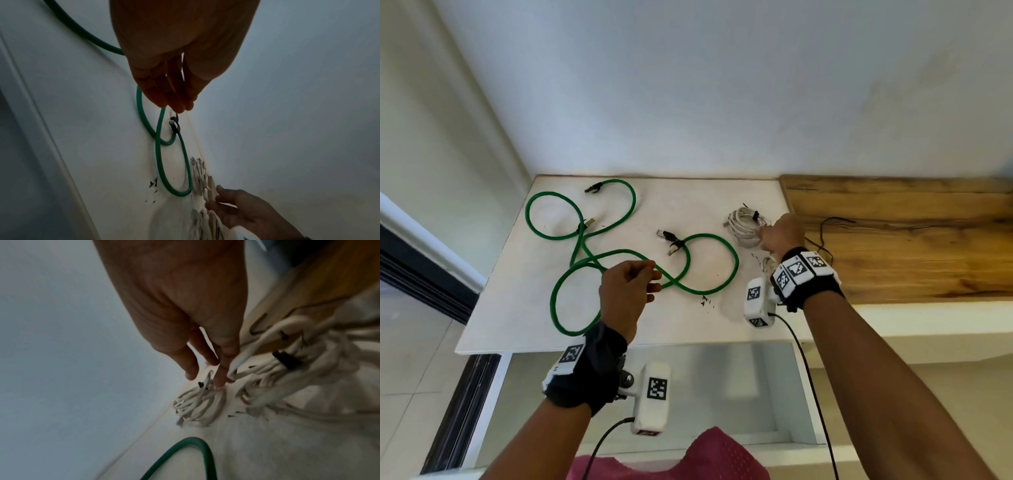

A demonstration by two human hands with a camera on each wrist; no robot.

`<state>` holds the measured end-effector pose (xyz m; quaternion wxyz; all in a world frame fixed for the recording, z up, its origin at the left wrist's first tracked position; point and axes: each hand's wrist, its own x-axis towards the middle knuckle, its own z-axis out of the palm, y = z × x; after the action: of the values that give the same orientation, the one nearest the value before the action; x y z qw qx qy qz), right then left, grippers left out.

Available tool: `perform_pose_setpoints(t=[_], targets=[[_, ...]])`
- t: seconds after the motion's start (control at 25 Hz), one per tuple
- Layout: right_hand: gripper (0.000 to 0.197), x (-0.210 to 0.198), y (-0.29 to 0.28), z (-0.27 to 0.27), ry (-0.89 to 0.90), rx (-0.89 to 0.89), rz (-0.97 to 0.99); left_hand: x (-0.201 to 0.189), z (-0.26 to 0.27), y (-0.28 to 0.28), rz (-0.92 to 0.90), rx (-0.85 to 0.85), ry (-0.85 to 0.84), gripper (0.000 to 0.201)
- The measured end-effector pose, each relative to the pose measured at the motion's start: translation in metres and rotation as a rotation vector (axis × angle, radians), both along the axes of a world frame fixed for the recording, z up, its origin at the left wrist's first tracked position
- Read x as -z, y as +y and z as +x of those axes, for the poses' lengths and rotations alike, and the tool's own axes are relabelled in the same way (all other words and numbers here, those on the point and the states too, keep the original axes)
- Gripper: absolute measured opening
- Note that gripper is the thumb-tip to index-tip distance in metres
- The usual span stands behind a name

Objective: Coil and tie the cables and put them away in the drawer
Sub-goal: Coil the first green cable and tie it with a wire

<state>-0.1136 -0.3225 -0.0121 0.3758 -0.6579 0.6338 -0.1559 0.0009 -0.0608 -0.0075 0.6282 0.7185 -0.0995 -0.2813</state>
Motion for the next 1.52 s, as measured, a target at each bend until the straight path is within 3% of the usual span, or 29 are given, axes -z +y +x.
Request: perform_pose_setpoints(t=[0.04, 0.12, 0.2, 0.28, 0.4, 0.48, 0.56, 0.64, 0.76, 0.88, 0.96, 1.04, 1.12, 1.2, 1.4, 1.44, 1.52], targets=[[0.021, -0.005, 0.007, -0.003, 0.069, -0.034, -0.111, -0.001, 0.000, 0.003, 0.000, -0.005, 0.001, 0.012], [0.014, -0.021, 0.031, -0.007, -0.013, -0.101, -0.257, -0.004, -0.002, 0.011, -0.004, -0.020, -0.006, 0.013], [0.009, -0.035, 0.069, -0.008, -0.208, -0.256, -0.271, -0.006, -0.001, 0.021, -0.006, -0.053, -0.016, 0.014], [0.009, -0.035, 0.110, -0.005, -0.264, -0.475, -0.194, -0.009, 0.002, 0.037, -0.012, -0.121, -0.043, 0.014], [0.033, -0.003, 0.149, 0.011, 0.066, -0.725, -0.116, -0.014, 0.006, 0.067, 0.003, -0.309, -0.142, 0.017], [0.039, 0.016, 0.161, 0.018, 0.348, -0.753, -0.175, -0.016, 0.010, 0.089, 0.075, -0.425, -0.213, 0.026], [0.027, 0.019, 0.163, 0.019, 0.404, -0.680, -0.247, -0.011, 0.016, 0.105, 0.205, -0.409, -0.193, 0.037], [0.015, 0.012, 0.164, 0.019, 0.355, -0.635, -0.234, -0.001, 0.025, 0.115, 0.305, -0.302, -0.071, 0.037], [0.003, -0.003, 0.157, 0.018, 0.064, -0.577, -0.149, 0.011, 0.034, 0.115, 0.282, -0.231, 0.049, 0.023], [0.014, -0.041, 0.154, 0.011, -0.540, -0.432, -0.006, 0.010, 0.037, 0.108, 0.179, -0.280, 0.100, 0.021], [0.010, -0.078, 0.155, 0.006, -0.822, -0.406, 0.013, 0.005, 0.041, 0.103, 0.102, -0.261, 0.115, 0.023], [0.011, -0.109, 0.158, 0.001, -0.961, -0.436, -0.005, -0.002, 0.043, 0.099, -0.007, -0.172, 0.127, 0.031], [0.014, -0.131, 0.161, -0.006, -1.062, -0.455, -0.002, -0.010, 0.043, 0.097, -0.072, -0.059, 0.139, 0.066], [0.014, -0.142, 0.165, -0.014, -1.145, -0.441, 0.052, -0.024, 0.036, 0.096, -0.027, 0.067, 0.091, 0.095], [0.013, -0.163, 0.181, -0.036, -1.357, -0.366, 0.310, -0.062, -0.006, 0.101, 0.100, 0.363, -0.575, 0.088], [0.012, -0.167, 0.184, -0.040, -1.374, -0.355, 0.320, -0.068, -0.014, 0.102, 0.077, 0.382, -0.629, 0.084], [0.012, -0.176, 0.188, -0.047, -1.383, -0.351, 0.296, -0.085, -0.025, 0.099, -0.057, 0.259, -0.479, 0.073]])
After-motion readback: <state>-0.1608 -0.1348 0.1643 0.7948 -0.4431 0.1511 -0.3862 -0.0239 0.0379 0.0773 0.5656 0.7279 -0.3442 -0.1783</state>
